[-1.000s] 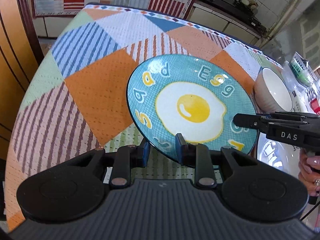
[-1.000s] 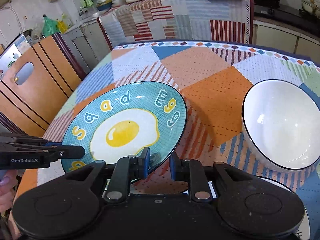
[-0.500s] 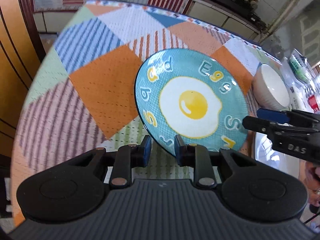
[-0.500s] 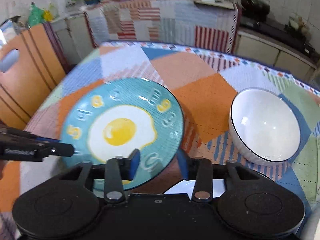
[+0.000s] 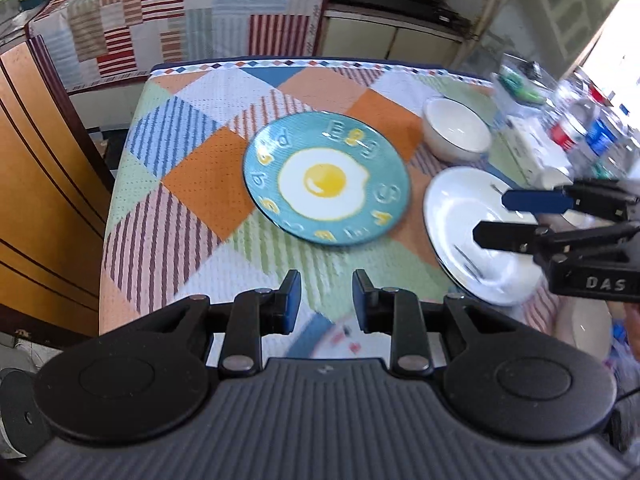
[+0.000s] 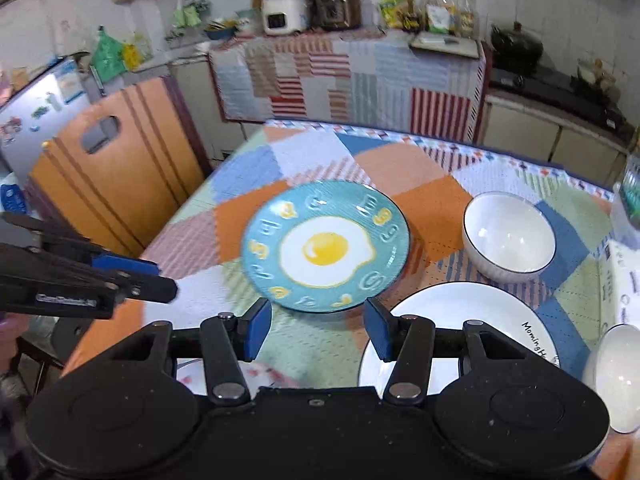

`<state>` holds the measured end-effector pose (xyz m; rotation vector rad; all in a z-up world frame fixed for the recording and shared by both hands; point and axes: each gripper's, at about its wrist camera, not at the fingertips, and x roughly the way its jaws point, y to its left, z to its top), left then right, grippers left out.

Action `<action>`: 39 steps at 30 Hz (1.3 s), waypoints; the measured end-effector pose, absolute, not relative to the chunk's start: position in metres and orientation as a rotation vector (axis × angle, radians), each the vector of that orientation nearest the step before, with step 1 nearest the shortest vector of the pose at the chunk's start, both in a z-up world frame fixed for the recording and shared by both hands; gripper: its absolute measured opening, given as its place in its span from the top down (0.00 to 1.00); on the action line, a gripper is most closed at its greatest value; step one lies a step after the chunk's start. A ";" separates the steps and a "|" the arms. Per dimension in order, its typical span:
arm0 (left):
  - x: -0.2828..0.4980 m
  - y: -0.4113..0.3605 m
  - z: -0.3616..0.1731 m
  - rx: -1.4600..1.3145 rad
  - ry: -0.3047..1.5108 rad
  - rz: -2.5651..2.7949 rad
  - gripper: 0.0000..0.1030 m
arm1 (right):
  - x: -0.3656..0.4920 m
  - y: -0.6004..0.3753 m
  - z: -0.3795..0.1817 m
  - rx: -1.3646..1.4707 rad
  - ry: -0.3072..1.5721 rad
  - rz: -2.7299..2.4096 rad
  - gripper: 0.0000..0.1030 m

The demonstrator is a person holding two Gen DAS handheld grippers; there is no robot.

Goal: Organize plates and bowls
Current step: 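Move the left gripper to the bunny plate rim and close on it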

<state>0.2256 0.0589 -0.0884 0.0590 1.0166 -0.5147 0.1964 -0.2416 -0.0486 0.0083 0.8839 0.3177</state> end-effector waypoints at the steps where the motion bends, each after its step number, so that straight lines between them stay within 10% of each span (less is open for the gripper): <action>1: 0.220 0.059 -0.085 0.068 1.018 -0.519 0.73 | 0.190 -0.240 -0.042 -0.007 0.877 0.324 0.45; 10: 0.170 0.053 -0.065 0.185 1.052 -0.564 0.65 | 0.132 -0.243 -0.002 -0.058 0.883 0.387 0.37; 20: 0.131 0.046 -0.061 0.270 1.021 -0.603 0.30 | 0.075 -0.265 -0.002 -0.143 0.881 0.349 0.28; 39: 0.161 0.048 -0.180 0.338 1.226 -0.491 0.26 | 0.049 -0.253 -0.141 -0.040 0.944 0.402 0.28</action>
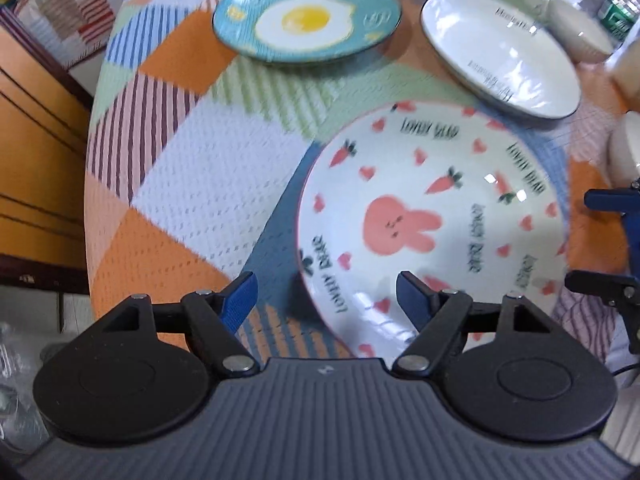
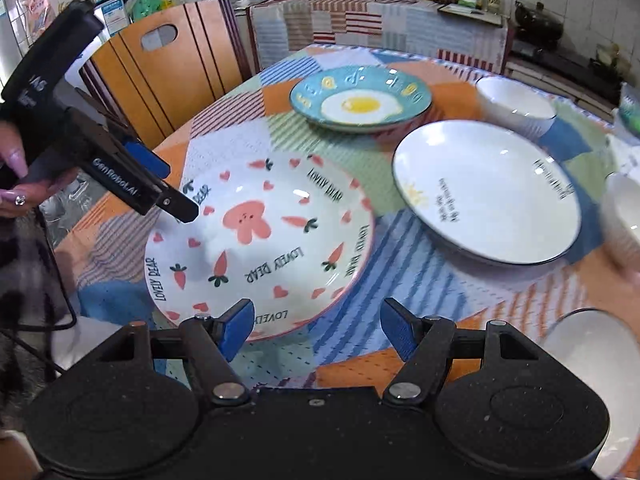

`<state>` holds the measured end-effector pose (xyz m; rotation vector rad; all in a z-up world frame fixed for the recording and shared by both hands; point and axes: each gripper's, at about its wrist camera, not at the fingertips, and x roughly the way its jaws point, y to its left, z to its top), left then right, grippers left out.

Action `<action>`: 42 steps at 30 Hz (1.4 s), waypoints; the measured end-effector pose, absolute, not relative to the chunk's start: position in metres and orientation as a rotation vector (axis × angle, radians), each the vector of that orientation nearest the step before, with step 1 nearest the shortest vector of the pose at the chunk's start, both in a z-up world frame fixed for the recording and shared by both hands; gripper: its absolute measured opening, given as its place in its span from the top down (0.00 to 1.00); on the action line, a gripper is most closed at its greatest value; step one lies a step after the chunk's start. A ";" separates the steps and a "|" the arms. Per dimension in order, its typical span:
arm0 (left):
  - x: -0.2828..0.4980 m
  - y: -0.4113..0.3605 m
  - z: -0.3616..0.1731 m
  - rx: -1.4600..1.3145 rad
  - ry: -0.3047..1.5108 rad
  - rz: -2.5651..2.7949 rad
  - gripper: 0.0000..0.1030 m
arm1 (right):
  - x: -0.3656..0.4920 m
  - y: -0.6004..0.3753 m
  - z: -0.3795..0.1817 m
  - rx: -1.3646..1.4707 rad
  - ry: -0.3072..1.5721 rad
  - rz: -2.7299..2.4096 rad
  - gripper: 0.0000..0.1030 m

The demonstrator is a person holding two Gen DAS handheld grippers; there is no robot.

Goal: Organize plates and bowls
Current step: 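Move the left gripper to the bunny plate rim and close on it, then lift the bunny plate with the left gripper and carry it over the egg plate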

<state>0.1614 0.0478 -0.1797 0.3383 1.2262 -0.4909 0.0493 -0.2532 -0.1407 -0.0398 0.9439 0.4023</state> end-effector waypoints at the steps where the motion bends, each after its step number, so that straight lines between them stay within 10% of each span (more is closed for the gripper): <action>1: 0.162 0.050 -0.182 0.314 1.245 -0.486 0.28 | 0.050 -0.253 -0.145 -0.022 0.945 0.407 0.28; 8: 0.156 0.049 -0.196 0.299 1.245 -0.484 0.52 | 0.055 -0.259 -0.163 0.116 0.895 0.442 0.31; 14: 0.148 0.042 -0.196 0.320 1.222 -0.474 0.66 | 0.060 -0.262 -0.173 0.144 0.913 0.372 0.76; 42: 0.152 0.066 -0.184 0.074 1.230 -0.368 0.72 | 0.072 -0.268 -0.177 0.238 0.951 0.470 0.75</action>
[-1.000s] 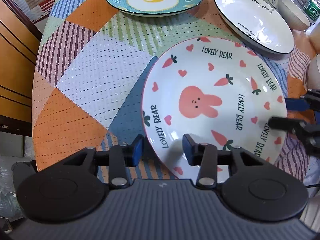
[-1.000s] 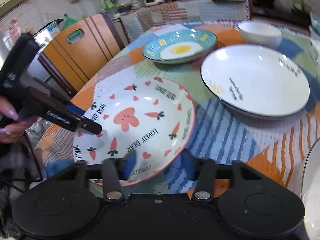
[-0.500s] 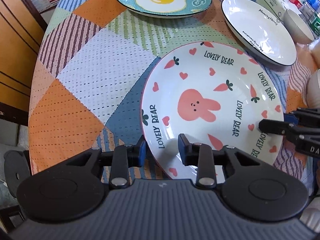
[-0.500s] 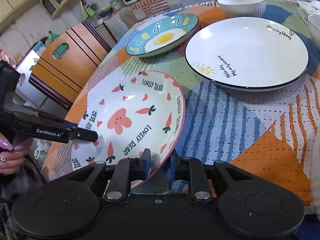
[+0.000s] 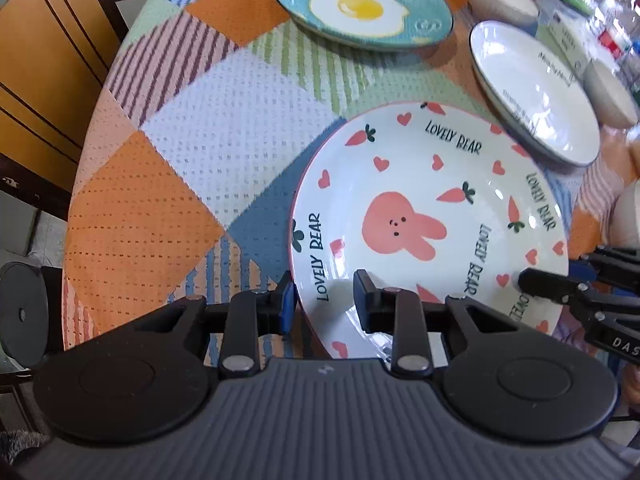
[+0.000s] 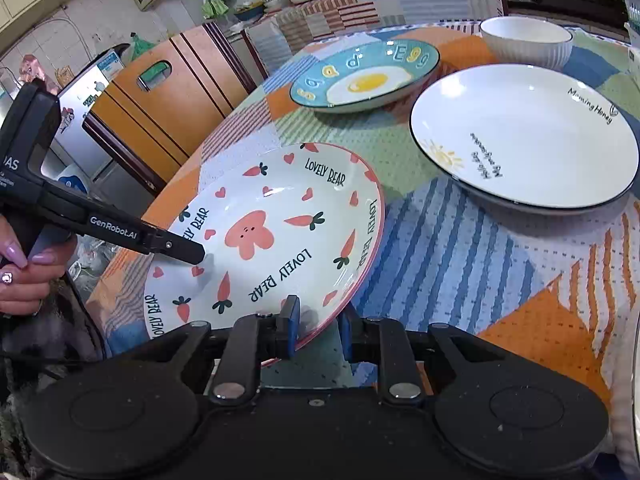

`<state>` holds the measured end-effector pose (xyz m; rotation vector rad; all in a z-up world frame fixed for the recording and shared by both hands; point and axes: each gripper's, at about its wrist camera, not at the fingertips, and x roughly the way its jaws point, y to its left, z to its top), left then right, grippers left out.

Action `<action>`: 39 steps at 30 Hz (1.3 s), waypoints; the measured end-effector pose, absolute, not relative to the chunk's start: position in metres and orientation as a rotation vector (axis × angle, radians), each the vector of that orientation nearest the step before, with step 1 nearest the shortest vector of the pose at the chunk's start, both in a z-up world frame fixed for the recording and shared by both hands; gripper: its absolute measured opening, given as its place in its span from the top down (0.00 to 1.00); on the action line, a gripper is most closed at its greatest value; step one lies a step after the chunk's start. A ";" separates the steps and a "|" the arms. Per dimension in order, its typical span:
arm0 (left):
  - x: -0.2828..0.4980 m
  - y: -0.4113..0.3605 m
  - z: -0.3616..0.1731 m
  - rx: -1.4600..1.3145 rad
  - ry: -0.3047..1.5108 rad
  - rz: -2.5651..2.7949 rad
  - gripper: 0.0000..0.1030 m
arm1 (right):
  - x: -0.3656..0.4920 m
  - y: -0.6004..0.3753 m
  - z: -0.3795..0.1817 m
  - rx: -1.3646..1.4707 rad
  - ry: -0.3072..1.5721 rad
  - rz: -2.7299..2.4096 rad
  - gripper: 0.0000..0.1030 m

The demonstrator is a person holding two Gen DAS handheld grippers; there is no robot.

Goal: Organize plates and bowls
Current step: 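Lift the bunny plate with the left gripper and carry it over the egg plate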

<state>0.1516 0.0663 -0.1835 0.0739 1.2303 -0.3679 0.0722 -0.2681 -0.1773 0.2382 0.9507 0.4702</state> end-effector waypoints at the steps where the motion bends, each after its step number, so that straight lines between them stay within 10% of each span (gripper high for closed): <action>1: 0.152 0.068 -0.179 0.059 1.216 -0.372 0.72 | 0.073 -0.269 -0.176 0.242 0.948 0.473 0.75; 39: 0.232 0.051 -0.083 0.016 0.988 -0.377 0.72 | 0.179 -0.293 -0.086 0.123 0.737 0.516 0.75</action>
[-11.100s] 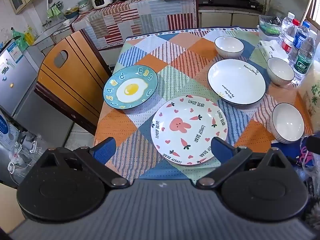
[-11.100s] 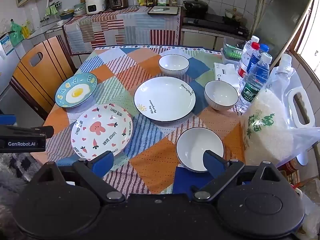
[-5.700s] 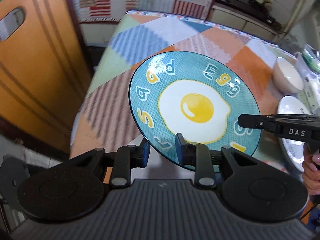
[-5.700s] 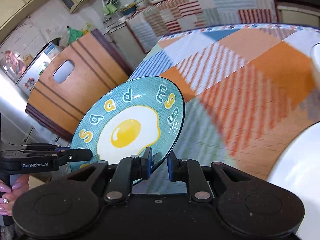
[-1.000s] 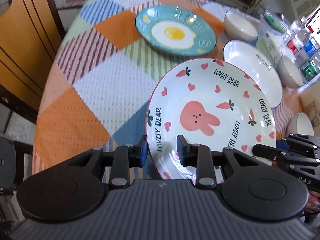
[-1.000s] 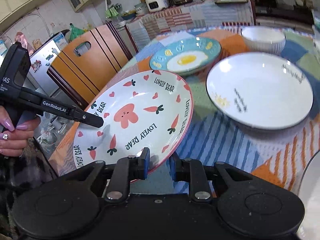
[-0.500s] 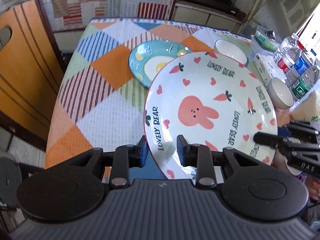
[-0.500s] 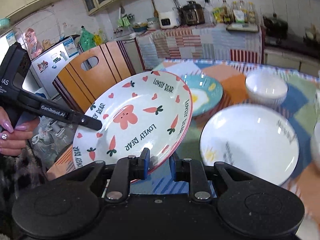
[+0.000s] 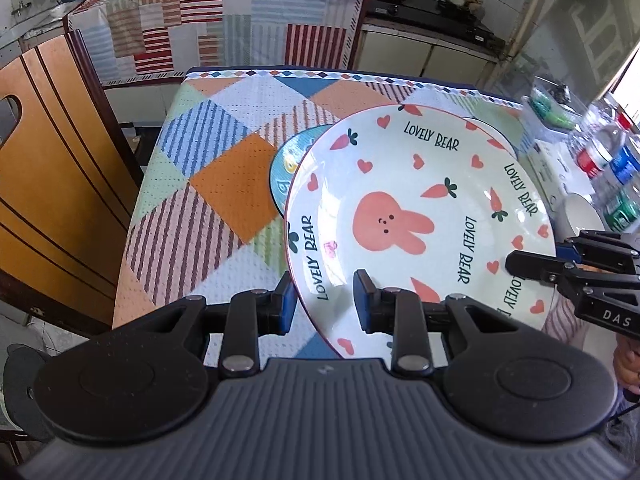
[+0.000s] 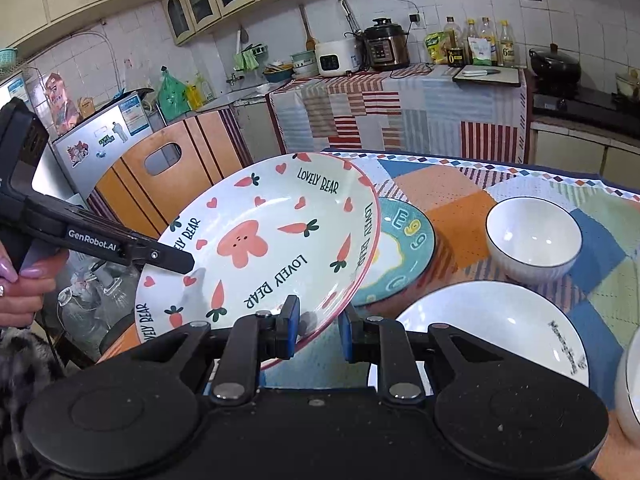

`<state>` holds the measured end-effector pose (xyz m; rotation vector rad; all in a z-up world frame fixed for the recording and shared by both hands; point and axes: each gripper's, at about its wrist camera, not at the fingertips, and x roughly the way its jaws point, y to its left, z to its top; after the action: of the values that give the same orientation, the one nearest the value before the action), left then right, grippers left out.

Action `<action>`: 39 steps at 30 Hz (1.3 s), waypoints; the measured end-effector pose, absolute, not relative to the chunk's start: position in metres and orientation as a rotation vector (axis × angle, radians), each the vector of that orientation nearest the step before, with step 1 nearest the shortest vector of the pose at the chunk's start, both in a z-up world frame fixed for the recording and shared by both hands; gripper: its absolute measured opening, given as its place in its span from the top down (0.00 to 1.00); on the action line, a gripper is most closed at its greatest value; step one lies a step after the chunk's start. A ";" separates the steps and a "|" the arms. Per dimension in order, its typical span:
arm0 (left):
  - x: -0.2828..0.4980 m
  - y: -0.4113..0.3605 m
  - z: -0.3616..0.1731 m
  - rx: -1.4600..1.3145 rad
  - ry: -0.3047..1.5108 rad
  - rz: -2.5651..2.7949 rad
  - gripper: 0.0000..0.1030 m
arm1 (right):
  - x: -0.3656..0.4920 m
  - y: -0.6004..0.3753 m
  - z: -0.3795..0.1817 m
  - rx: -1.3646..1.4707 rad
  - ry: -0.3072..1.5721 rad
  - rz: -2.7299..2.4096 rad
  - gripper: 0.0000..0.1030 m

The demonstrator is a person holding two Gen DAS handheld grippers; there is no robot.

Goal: Organize plates and bowls
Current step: 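Lift the bunny plate with the left gripper and carry it over the egg plate, then lower the bunny plate onto the egg plate and open the left gripper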

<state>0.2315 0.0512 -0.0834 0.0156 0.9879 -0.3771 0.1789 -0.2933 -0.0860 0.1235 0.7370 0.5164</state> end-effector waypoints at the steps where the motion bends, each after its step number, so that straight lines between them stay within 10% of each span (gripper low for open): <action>1: 0.237 0.052 -0.085 0.008 0.998 -0.379 0.72 | 0.184 -0.292 -0.086 0.119 0.741 0.519 0.75; 39: 0.357 0.029 -0.180 -0.078 1.257 -0.291 0.73 | 0.316 -0.282 -0.153 0.098 0.924 0.359 0.75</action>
<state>0.3567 0.0287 -0.1801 -0.0780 1.2565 -0.2913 0.3158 -0.2819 -0.1528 0.0980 0.9243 0.3595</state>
